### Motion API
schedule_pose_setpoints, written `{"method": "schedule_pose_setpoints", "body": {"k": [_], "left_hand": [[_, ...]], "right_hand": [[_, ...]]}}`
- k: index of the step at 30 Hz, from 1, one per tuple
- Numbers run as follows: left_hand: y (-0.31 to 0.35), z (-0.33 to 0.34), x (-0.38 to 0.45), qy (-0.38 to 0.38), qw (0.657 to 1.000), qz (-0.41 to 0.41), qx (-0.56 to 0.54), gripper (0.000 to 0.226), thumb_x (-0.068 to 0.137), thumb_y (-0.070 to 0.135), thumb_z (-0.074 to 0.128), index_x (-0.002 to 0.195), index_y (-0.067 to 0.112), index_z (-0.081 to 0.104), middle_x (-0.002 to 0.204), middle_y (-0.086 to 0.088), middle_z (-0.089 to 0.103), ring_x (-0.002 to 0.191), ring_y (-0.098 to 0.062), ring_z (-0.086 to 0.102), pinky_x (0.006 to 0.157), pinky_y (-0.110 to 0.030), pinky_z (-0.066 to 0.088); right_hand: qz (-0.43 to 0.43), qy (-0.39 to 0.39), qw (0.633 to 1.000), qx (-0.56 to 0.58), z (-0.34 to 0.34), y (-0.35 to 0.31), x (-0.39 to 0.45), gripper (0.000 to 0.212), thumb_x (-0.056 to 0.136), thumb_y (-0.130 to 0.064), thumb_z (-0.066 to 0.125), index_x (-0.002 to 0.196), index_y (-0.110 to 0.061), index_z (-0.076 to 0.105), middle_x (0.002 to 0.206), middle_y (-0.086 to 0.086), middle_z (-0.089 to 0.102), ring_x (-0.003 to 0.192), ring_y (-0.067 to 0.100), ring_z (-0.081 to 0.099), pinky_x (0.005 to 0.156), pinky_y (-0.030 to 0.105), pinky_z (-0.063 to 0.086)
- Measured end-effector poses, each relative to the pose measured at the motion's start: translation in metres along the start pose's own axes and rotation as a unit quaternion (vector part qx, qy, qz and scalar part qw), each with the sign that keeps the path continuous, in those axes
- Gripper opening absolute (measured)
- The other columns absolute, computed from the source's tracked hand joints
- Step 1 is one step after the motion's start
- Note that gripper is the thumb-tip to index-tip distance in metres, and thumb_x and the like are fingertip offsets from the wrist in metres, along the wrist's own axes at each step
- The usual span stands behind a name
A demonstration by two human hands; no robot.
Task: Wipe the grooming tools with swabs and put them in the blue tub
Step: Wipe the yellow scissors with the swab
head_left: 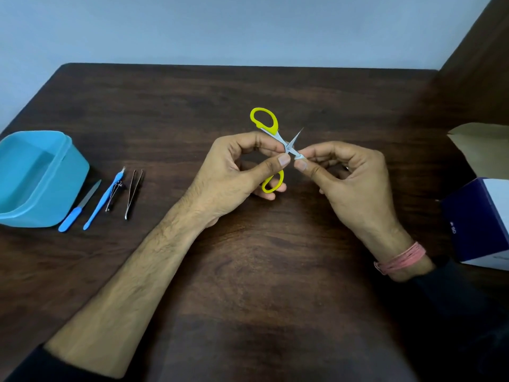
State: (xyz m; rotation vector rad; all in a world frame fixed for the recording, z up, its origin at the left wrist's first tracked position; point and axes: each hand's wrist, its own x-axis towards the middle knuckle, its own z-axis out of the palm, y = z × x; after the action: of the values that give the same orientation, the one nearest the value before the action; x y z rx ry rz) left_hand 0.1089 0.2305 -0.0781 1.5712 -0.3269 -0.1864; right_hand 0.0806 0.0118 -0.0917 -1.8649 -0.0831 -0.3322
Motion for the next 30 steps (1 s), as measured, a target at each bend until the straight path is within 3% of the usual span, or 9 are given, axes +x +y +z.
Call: {"method": "schedule_pose_setpoints", "body": {"k": [6,10,13,17,20,27,30], "left_hand": [[-0.001,0.004,0.000,0.030,0.999,-0.002,0.014,0.006,0.101,0.010,0.080,0.105,0.014,0.078,0.090,0.003,0.075,0.071,-0.030,0.082,0.059,-0.036,0.068],[-0.001,0.006,-0.001,0.038,0.998,0.002,0.043,0.008,0.101,0.010,0.080,0.108,0.008,0.079,0.089,-0.006,0.076,0.072,-0.033,0.083,0.057,-0.033,0.066],[-0.002,0.007,-0.001,0.032,0.998,0.011,0.057,0.007,0.101,0.010,0.081,0.108,0.008,0.080,0.090,-0.003,0.077,0.072,-0.033,0.083,0.057,-0.034,0.067],[-0.002,0.008,-0.002,0.025,0.998,0.016,0.062,0.006,0.100,0.010,0.082,0.104,0.015,0.081,0.091,0.003,0.079,0.073,-0.031,0.083,0.057,-0.033,0.066],[-0.001,0.008,-0.002,0.021,0.998,0.013,0.051,0.005,0.101,0.010,0.081,0.104,0.013,0.080,0.091,0.002,0.078,0.073,-0.033,0.083,0.056,-0.032,0.065],[0.003,0.006,0.000,0.044,0.999,0.007,0.012,0.004,0.102,0.011,0.080,0.103,0.014,0.079,0.089,0.003,0.075,0.070,-0.029,0.082,0.053,-0.030,0.063],[0.006,0.004,0.000,0.064,0.998,-0.010,-0.016,0.002,0.102,0.013,0.079,0.103,0.014,0.079,0.088,0.000,0.074,0.067,-0.028,0.081,0.052,-0.029,0.061]], "right_hand": [[-0.016,0.042,0.999,-0.030,-0.002,0.000,-0.001,0.011,0.092,-0.023,0.091,0.103,-0.026,0.088,0.090,-0.013,0.084,0.080,0.006,0.076,0.069,0.035,0.062],[-0.131,0.066,0.977,-0.157,0.003,-0.004,-0.006,0.012,0.097,-0.022,0.087,0.108,-0.023,0.089,0.101,-0.015,0.082,0.091,0.009,0.074,0.079,0.043,0.062],[-0.156,0.070,0.969,-0.177,0.003,-0.004,-0.005,0.011,0.098,-0.022,0.086,0.108,-0.021,0.089,0.101,-0.012,0.082,0.089,0.009,0.071,0.078,0.040,0.060],[-0.113,0.060,0.986,-0.108,0.004,-0.003,-0.005,0.008,0.096,-0.019,0.088,0.104,-0.020,0.088,0.099,-0.012,0.082,0.088,0.010,0.076,0.077,0.036,0.063],[-0.053,0.032,0.998,-0.034,0.003,0.000,-0.002,0.008,0.096,-0.020,0.088,0.101,-0.026,0.086,0.095,-0.010,0.084,0.090,0.012,0.080,0.080,0.044,0.066],[-0.011,0.026,1.000,0.011,-0.004,-0.002,0.004,0.004,0.095,-0.022,0.089,0.097,-0.024,0.086,0.090,-0.013,0.083,0.081,0.003,0.074,0.077,0.033,0.060],[-0.023,0.049,0.997,-0.051,-0.006,-0.002,0.001,0.004,0.094,-0.023,0.090,0.097,-0.023,0.088,0.089,-0.013,0.083,0.080,0.005,0.077,0.074,0.033,0.063]]}}
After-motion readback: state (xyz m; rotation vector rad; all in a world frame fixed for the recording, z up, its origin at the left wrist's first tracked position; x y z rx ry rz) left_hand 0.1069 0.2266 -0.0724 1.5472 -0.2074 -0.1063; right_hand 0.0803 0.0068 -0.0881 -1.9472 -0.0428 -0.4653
